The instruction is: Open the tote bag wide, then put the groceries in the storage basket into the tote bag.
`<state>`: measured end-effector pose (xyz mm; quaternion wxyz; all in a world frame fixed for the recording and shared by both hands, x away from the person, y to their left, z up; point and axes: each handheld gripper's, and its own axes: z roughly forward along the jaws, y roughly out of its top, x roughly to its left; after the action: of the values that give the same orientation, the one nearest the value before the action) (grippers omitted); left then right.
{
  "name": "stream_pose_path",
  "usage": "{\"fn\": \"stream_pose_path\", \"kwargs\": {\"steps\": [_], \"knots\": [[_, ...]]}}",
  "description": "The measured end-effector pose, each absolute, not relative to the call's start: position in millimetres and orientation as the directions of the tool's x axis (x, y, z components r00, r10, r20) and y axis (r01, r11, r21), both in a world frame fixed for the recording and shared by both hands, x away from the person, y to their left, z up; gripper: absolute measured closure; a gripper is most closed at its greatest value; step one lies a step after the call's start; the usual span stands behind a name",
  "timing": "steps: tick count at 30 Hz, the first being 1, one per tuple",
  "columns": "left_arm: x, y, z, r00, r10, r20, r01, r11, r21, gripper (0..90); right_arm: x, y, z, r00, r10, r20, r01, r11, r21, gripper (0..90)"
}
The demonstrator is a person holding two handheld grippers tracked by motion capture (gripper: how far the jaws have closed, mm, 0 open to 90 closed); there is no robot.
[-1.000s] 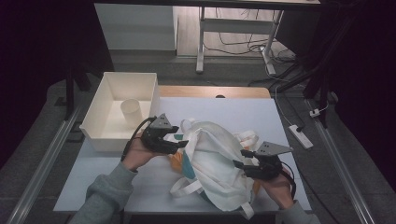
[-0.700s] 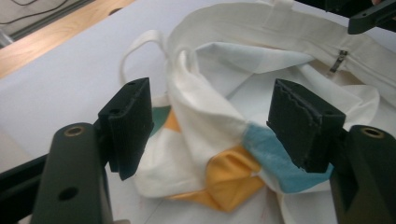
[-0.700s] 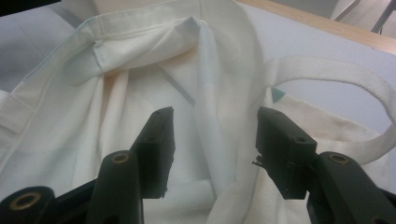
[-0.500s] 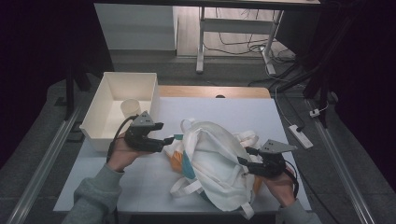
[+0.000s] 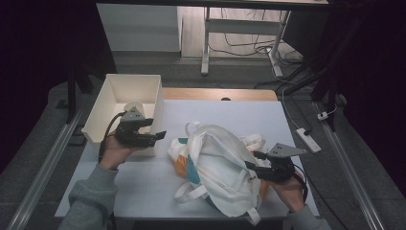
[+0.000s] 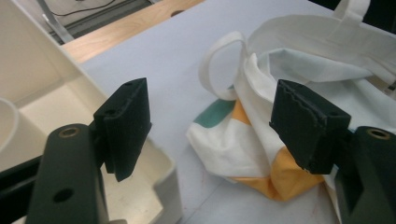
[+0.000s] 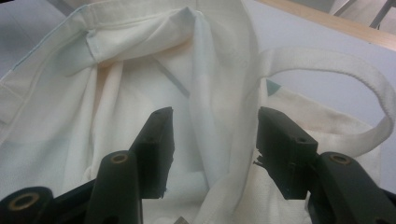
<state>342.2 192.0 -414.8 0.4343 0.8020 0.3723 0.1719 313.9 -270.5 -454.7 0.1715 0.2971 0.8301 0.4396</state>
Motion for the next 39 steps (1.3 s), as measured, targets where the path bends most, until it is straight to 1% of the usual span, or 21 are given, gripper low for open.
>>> {"fn": "stream_pose_path", "kwargs": {"steps": [6, 16, 24, 28, 34, 39], "knots": [[347.7, 204.2, -407.7, 0.621, 0.783, -0.024, 0.454, -0.335, 0.825, 28.0, 314.1, -271.1, -456.2, -0.762, 0.647, -0.02, 0.349, 0.437, 0.829, 46.8], [367.0, 218.8, -399.9, 0.558, 0.83, -0.008, 0.473, -0.309, 0.825, 27.0, 312.6, -272.8, -454.5, -0.757, 0.653, -0.026, 0.346, 0.434, 0.832, 46.8], [376.2, 226.6, -400.6, 0.522, 0.853, 0.001, 0.49, -0.301, 0.818, 25.7, 311.4, -273.1, -454.6, -0.758, 0.652, -0.027, 0.343, 0.433, 0.833, 46.7], [378.3, 234.1, -401.7, 0.486, 0.874, 0.019, 0.504, -0.298, 0.81, 25.2, 310.0, -273.8, -454.9, -0.757, 0.652, -0.026, 0.344, 0.432, 0.834, 46.7], [388.5, 249.1, -411.7, 0.424, 0.906, 0.001, 0.558, -0.262, 0.788, 23.3, 309.1, -272.4, -455.8, -0.762, 0.647, -0.029, 0.339, 0.437, 0.833, 46.7], [397.3, 255.5, -418.9, 0.409, 0.912, -0.017, 0.575, -0.244, 0.781, 21.6, 308.7, -273.3, -457.1, -0.761, 0.648, -0.025, 0.346, 0.438, 0.83, 46.7]]}}
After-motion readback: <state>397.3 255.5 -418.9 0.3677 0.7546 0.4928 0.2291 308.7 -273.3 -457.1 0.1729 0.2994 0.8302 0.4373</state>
